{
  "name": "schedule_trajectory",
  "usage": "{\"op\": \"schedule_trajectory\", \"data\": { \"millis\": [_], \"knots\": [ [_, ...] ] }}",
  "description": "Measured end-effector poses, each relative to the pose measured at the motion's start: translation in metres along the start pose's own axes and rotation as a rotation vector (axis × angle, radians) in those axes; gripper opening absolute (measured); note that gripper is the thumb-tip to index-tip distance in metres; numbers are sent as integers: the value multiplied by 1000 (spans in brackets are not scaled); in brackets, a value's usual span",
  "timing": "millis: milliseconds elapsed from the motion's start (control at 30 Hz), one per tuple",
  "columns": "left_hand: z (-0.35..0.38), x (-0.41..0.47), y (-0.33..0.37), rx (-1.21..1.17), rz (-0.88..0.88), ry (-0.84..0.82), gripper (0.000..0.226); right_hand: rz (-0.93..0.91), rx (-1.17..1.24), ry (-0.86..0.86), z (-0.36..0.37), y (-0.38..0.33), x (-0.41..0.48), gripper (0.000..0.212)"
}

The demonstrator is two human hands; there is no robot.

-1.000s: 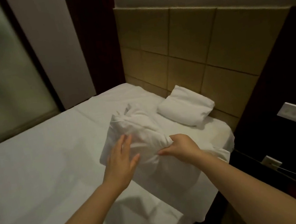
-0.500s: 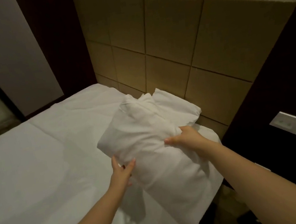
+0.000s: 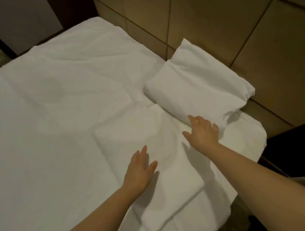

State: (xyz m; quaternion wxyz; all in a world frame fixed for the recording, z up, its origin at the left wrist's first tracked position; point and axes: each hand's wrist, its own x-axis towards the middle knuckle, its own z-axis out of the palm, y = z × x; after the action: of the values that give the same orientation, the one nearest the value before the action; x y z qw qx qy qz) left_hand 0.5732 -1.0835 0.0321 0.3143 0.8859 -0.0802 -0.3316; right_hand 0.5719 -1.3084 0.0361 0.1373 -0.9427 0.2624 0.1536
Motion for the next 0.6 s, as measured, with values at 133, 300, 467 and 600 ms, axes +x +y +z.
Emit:
{"op": "schedule_trajectory", "data": {
  "millis": [133, 300, 467, 600],
  "knots": [
    [20, 69, 62, -120, 6, -57, 66, -7, 26, 93, -11, 33, 64, 61],
    [42, 157, 124, -368, -64, -130, 69, 49, 1, 166, -20, 75, 139, 58],
    [66, 213, 139, -750, -311, 58, 92, 28, 97, 38, 7, 92, 163, 58],
    [76, 231, 132, -806, -431, 211, 109, 68, 254, 517, -7, 102, 159, 48]
  ]
}}
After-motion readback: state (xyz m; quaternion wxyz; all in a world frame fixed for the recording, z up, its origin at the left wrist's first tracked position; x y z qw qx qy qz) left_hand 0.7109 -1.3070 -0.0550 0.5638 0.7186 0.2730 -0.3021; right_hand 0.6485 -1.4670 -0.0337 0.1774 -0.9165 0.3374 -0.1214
